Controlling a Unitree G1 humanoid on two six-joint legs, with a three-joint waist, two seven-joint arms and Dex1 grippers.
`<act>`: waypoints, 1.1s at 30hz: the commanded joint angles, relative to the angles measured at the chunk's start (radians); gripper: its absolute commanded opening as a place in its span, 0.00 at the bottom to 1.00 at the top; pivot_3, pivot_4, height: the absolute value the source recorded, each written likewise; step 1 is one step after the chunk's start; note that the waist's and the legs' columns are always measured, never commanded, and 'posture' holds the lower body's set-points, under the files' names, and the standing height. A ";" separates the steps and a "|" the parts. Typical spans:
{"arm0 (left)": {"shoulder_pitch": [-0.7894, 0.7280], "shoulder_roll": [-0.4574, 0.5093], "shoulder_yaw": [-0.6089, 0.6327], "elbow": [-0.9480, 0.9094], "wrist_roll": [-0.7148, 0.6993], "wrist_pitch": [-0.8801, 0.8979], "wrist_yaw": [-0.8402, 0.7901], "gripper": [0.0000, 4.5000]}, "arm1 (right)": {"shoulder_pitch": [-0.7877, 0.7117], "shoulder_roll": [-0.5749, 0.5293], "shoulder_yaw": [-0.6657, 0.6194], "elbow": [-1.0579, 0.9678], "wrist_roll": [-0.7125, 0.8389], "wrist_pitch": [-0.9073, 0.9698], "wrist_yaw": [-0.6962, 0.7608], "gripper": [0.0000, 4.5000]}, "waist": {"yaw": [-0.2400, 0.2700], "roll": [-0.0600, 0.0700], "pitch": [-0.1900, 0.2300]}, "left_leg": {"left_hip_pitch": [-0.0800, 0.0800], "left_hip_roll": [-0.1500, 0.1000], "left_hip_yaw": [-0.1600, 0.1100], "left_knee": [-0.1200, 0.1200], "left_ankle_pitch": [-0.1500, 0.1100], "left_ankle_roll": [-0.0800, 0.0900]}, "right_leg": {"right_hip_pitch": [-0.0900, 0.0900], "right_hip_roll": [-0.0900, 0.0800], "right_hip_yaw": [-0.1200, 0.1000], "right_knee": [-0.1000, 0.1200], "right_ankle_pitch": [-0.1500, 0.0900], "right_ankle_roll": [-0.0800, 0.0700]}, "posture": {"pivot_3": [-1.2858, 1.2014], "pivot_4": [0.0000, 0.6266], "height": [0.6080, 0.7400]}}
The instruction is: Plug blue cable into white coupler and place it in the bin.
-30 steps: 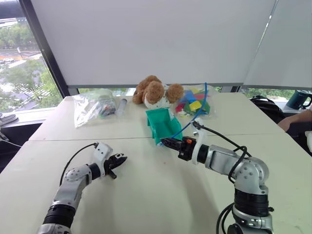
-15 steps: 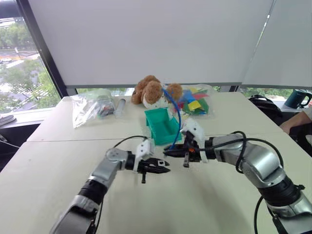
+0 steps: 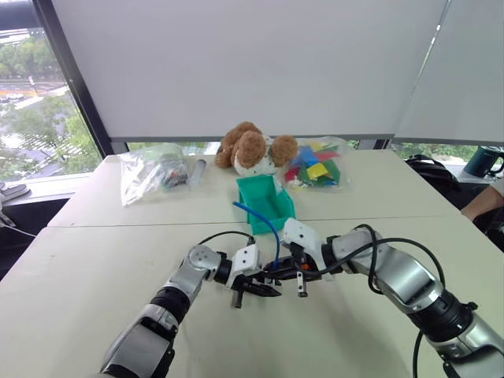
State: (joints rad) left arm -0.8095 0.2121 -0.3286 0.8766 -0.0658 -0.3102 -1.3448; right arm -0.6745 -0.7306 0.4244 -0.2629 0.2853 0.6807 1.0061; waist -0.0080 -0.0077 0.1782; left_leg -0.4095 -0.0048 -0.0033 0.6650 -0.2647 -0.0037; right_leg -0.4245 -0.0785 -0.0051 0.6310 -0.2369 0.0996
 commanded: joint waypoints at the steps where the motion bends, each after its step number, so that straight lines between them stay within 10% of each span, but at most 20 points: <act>1: 0.000 0.001 0.005 0.027 0.030 -0.008 0.013 0.09 | 0.002 -0.017 -0.006 -0.002 -0.036 -0.016 0.018 0.00 | 0.000 0.000 0.000 | 0.000 0.000 0.000 0.000 0.000 0.000 | 0.000 0.000 0.000 0.000 0.000 0.000 | 0.52 0.24 1.00; 33: 0.013 -0.017 0.022 0.002 0.027 -0.005 0.036 0.09 | -0.028 0.055 0.082 0.073 -0.197 -0.082 0.113 0.00 | 0.002 0.000 -0.001 | 0.001 -0.001 -0.001 0.001 0.000 0.000 | 0.002 0.000 0.000 0.001 0.000 0.000 | 0.52 0.24 1.00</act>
State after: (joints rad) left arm -0.8044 0.2007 -0.3148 0.8850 -0.0543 -0.3197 -1.3334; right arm -0.7009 -0.6840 0.4679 -0.2056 0.1091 0.6067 1.1034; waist -0.0060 -0.0080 0.1772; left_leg -0.4084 -0.0055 -0.0041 0.6665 -0.2647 -0.0037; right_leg -0.4221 -0.0787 -0.0053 0.6316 -0.2368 0.0997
